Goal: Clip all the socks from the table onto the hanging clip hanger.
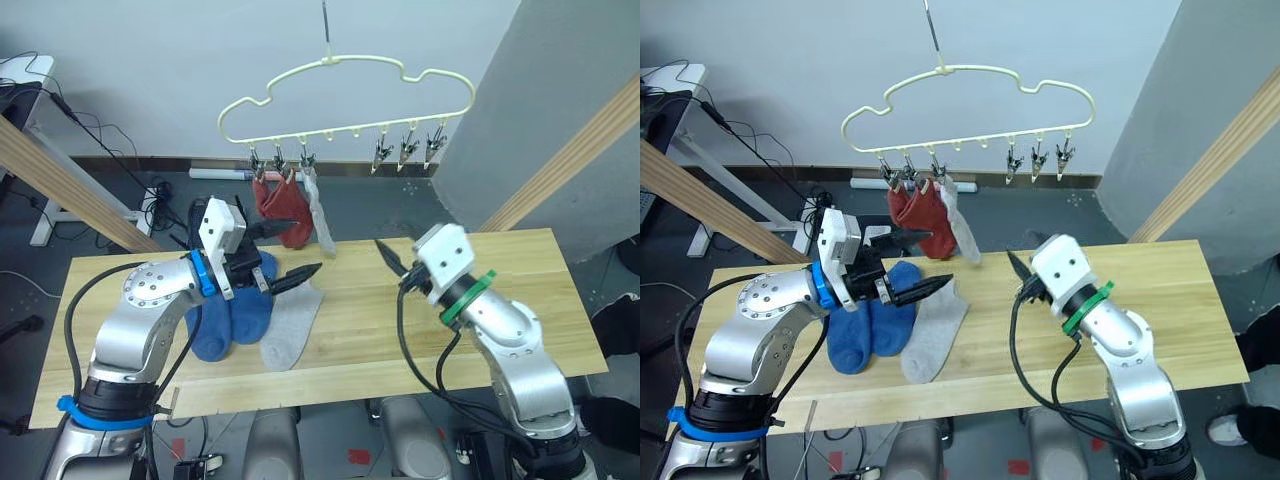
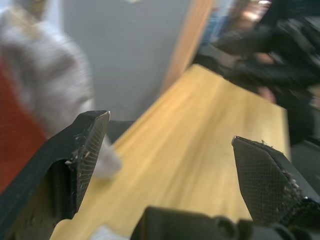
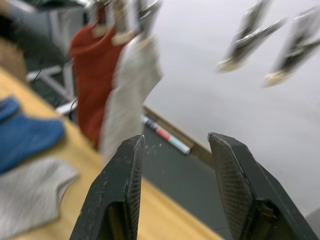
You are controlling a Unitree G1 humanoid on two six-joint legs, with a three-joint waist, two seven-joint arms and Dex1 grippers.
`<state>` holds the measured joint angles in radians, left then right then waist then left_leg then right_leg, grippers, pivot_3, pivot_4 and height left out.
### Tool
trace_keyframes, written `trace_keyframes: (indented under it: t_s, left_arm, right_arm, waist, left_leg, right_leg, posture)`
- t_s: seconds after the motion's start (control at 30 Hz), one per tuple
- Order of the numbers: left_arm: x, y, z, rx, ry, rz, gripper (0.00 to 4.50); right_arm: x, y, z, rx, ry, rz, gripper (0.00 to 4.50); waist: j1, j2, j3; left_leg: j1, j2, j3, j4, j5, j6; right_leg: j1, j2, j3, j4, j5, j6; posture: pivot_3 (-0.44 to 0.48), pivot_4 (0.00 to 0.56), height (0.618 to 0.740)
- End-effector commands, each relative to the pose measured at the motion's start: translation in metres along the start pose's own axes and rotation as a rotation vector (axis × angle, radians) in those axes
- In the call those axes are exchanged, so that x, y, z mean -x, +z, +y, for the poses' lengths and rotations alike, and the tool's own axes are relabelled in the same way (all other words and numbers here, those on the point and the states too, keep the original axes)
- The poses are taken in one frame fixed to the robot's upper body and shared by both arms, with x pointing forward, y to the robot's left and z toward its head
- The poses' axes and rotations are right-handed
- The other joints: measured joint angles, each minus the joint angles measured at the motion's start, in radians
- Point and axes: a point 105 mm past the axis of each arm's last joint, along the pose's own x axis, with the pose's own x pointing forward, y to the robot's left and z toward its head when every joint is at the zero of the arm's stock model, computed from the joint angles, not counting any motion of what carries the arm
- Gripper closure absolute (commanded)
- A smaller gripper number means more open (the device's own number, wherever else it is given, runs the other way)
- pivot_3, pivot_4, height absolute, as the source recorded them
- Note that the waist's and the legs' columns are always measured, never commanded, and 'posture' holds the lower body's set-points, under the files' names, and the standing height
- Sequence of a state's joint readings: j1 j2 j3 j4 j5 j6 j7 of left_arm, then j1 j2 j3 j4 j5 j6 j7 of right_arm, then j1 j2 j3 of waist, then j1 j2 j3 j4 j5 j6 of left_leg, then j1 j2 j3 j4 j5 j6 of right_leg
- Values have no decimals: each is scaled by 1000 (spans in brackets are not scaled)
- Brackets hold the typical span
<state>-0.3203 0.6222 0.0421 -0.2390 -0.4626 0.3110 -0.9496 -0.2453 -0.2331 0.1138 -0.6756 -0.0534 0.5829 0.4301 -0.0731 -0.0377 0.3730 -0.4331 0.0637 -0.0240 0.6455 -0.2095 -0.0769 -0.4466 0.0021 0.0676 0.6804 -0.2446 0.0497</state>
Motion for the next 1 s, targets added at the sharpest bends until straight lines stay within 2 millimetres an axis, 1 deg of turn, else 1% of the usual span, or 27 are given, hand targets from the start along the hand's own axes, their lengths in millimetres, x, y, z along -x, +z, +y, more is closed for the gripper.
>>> trace_keyframes:
  t_s: [0.03, 0.13, 0.2, 0.3, 0.33, 0.5, 0.63, 0.73, 0.8, 1.0]
  left_arm:
    - [2, 24, 5, -78, 13, -71, 42]
    - [-3, 35, 6, -117, 21, -113, 42]
    - [-7, 41, 6, -139, 18, -134, 42]
    - [-11, 44, 9, -141, 24, -147, 42]
    - [-12, 45, 9, -138, 27, -148, 42]
    - [-15, 47, 9, -129, 18, -157, 42]
    - [-17, 48, 10, -131, 10, -158, 42]
    - [-19, 49, 12, -131, 9, -161, 42]
    - [-20, 50, 12, -133, 7, -163, 42]
    - [-22, 52, 13, -135, 0, -165, 42]
  right_arm:
    - [-2, 30, -15, -15, -62, -80, 2393]
    - [-11, 38, -24, -53, -96, -96, 2393]
    - [-15, 36, -22, -69, -86, -92, 2393]
    - [-19, 35, -21, -87, -83, -87, 2996]
    - [-20, 35, -22, -88, -90, -87, 3315]
    - [-25, 36, -22, -104, -92, -81, 3315]
    - [-28, 37, -22, -165, -96, -89, 3315]
    - [-29, 37, -22, -171, -99, -84, 2705]
    - [-31, 36, -22, -157, -100, -74, 2063]
    - [-36, 36, -21, -163, -91, -63, 2063]
  waist:
    - [0, 0, 0]
    - [1, 0, 0]
    - [2, 0, -1]
    - [5, 0, -1]
    - [5, 0, -1]
    - [5, 0, -1]
    - [5, 0, -1]
    - [9, 0, -1]
    - [9, 0, -1]
    - [9, 0, -1]
  left_leg:
    - [0, 0, 0, 0, 0, 0]
    - [0, 0, 0, 0, 0, 0]
    - [0, 0, 0, -1, 0, 0]
    - [-1, 0, 0, -1, 0, 1]
    - [-1, 0, 0, -1, 0, 1]
    - [-1, 0, 0, -1, 0, 1]
    - [-1, 0, 0, -1, 0, 1]
    - [-1, 0, 0, 0, 0, 1]
    - [-1, 0, 0, 0, 0, 1]
    - [-1, 0, -1, -1, 0, 1]
  right_leg:
    - [0, 0, 0, 0, 0, 0]
    - [0, 0, 0, 0, 0, 0]
    - [0, 0, 0, 0, 1, -1]
    - [0, 0, 0, -1, 3, -5]
    - [0, 0, 0, -1, 3, -5]
    - [-1, 0, -1, 0, 3, -5]
    - [-1, 0, -1, 0, 3, -5]
    - [-1, 0, -1, 0, 3, -5]
    - [-1, 0, -1, 0, 3, -5]
    - [-1, 0, -1, 0, 3, -5]
  posture:
    - [-91, 308, 740]
    - [-86, 308, 740]
    - [-80, 309, 740]
    - [-75, 312, 740]
    - [-75, 313, 740]
    - [-80, 316, 740]
    - [-81, 316, 740]
    - [-83, 317, 740]
    - [-83, 317, 740]
    - [-88, 318, 740]
